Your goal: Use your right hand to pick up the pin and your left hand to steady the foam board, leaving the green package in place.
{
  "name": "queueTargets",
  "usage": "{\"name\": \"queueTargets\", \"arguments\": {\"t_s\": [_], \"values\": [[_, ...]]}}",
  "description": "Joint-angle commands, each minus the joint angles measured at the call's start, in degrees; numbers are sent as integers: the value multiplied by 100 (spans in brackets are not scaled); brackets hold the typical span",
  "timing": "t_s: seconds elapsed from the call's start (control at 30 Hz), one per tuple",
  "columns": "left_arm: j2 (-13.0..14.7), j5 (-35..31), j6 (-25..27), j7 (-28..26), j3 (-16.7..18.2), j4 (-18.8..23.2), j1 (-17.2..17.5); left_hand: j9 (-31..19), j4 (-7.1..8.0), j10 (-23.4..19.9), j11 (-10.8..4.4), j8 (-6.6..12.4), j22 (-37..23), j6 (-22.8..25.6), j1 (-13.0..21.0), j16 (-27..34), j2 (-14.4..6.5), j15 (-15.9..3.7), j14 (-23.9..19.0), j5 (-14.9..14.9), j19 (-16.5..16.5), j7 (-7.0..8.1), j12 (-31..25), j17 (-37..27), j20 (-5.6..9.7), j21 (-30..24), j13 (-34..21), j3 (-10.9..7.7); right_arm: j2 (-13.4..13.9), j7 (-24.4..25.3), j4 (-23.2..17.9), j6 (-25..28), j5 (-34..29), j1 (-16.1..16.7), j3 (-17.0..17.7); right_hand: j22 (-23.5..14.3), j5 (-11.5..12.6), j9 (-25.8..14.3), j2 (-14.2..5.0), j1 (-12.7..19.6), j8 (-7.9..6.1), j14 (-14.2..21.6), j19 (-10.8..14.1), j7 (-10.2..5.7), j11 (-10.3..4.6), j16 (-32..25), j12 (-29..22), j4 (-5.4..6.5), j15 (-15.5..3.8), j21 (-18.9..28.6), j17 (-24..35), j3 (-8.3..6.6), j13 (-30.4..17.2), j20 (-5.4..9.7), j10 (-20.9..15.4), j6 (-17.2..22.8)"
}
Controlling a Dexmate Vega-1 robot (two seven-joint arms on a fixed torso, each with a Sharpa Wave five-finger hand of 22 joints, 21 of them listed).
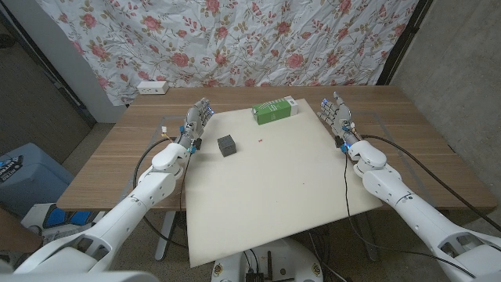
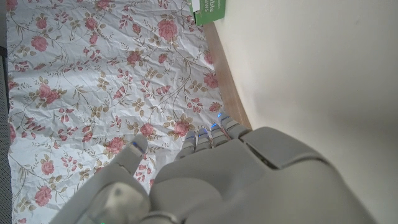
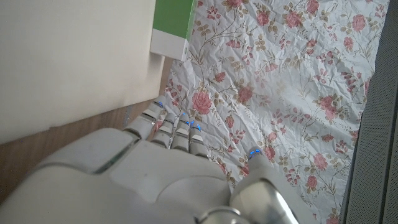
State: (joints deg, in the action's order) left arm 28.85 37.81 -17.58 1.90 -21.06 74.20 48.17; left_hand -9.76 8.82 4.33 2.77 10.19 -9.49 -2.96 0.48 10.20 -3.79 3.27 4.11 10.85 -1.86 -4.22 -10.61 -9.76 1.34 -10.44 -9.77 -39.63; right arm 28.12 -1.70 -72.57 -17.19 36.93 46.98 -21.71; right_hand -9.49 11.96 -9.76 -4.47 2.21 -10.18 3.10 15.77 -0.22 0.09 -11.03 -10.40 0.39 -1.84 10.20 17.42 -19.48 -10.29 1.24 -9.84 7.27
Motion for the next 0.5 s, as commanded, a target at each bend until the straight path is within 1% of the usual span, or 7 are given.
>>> {"name": "queueTargets", "arguments": {"t_s": [0.03,0.27,0.33,0.5], "values": [[-37,-10,-47,-63,43,-1,56,-18,-13,22,5,30,-23,6,25,41,-514,3,7,31,-11,-36,-42,-18,63,-53,-22,-52,-215,-160,456,-422,-146,-218,-73,-15,30,-29,-128,16,-35,38,44,14,6,-24,-34,-8,-4,40,-3,-47,-17,-8,-47,36],[-14,-35,16,-95,32,21,29,-18,-32,16,5,29,-22,10,38,36,-513,4,-2,31,-19,-32,-42,-13,66,-54,-21,-57,-184,-106,446,-476,-284,-229,-115,-14,27,-29,-94,42,-45,50,44,1,-5,-26,-37,-40,-7,43,-30,-51,-15,-9,-55,56],[-18,-38,7,-82,31,1,12,-18,-41,6,-2,29,-22,13,43,36,-512,1,-10,31,-21,-32,-44,-11,63,-55,-21,-59,-128,-37,390,-422,-406,-253,-157,-14,27,-29,-94,54,-45,51,45,1,4,-25,-38,-49,-10,44,-40,-58,-15,-9,-58,58],[37,-121,47,-142,15,61,1,-18,-57,-12,-6,28,-22,15,52,35,-510,-7,-26,31,-32,-19,-48,-8,67,-57,-20,-62,141,119,86,-65,-764,-313,-305,-16,22,-29,-88,56,-45,141,151,-11,-18,-63,-44,-58,-2,85,-64,-65,-13,28,-74,52]]}}
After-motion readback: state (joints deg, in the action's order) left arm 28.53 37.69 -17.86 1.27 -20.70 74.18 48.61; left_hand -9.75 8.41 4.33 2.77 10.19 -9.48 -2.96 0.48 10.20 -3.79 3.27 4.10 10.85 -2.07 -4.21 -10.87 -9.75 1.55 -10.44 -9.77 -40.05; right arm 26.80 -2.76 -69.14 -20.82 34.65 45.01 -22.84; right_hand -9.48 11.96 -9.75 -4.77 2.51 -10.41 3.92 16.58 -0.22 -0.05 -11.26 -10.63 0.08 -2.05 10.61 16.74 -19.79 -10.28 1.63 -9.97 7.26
